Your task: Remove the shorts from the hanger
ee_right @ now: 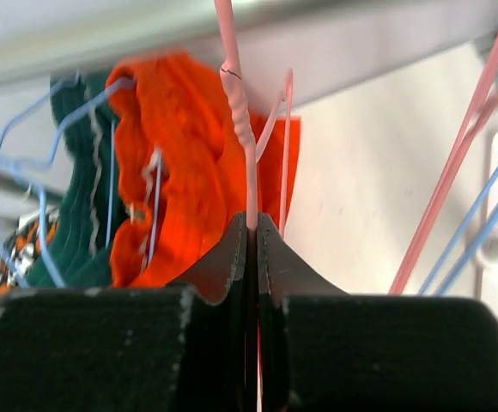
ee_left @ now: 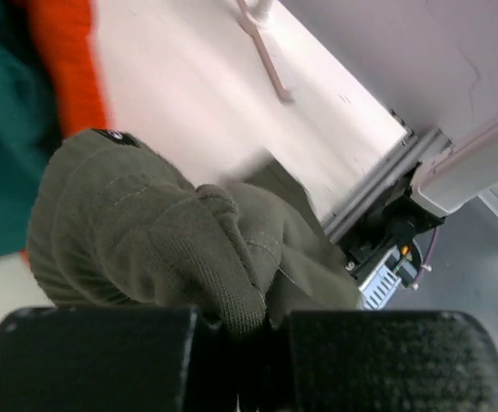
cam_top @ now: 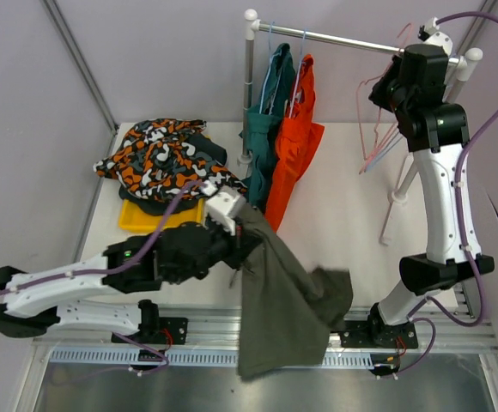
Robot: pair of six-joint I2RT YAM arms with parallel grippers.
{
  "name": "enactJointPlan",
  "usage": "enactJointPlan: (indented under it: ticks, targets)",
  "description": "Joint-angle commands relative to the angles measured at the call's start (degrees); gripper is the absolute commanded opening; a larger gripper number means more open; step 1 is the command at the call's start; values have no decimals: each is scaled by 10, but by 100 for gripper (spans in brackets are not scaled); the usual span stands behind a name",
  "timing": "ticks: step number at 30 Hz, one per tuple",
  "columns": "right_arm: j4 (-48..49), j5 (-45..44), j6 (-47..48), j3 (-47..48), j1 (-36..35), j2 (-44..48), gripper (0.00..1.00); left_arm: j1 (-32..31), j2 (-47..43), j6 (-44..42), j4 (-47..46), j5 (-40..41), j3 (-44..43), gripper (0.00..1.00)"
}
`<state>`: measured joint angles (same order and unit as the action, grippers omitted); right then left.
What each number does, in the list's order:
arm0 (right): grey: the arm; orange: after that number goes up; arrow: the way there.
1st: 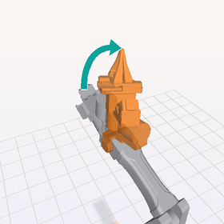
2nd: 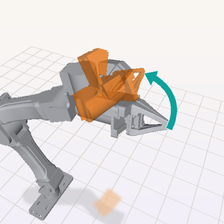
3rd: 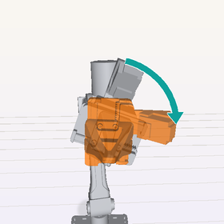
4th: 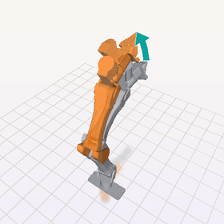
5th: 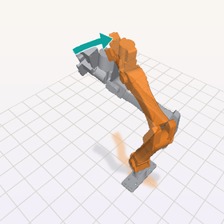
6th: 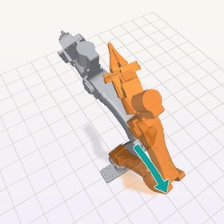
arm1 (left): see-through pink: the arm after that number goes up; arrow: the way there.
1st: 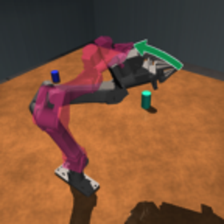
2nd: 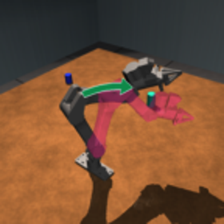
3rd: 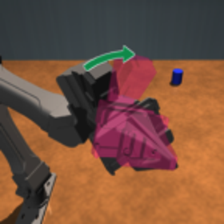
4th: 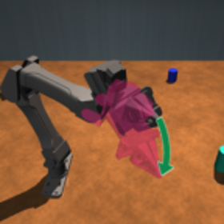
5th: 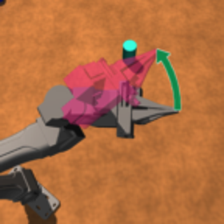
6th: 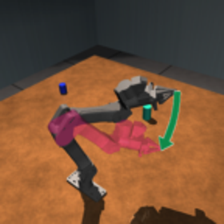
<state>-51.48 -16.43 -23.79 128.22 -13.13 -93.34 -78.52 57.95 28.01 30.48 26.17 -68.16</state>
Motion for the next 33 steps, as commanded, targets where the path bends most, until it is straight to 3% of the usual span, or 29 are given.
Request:
enactJointPlan:
  ticks: [1,7,11,23,25,26,28,29,31,33]
  targets:
    - [45,19,30,82,19,-25,0,-1,-42,13,47,79,27,0]
    - [47,26,36,66,27,-54,0,-1,-91,13,87,118,17,0]
    - [77,37,32,-45,28,-22,0,3,-80,-29,123,186,-49,0]
    - [128,68,10,-260,28,138,1,199,41,-224,104,143,-415,0]
    - [126,68,12,-272,28,154,12,219,70,-244,106,141,-452,0]
    - [119,68,12,-275,28,158,46,241,102,-265,109,140,-515,0]
    - [118,68,11,-289,28,170,72,265,134,-278,114,136,-556,0]
    - [122,68,11,-297,28,184,93,296,165,-296,119,127,-620,0]
    - [130,68,12,-322,28,205,99,345,194,-308,121,101,-675,0]
    - [131,68,13,-338,28,215,99,375,230,-322,103,88,-710,0]
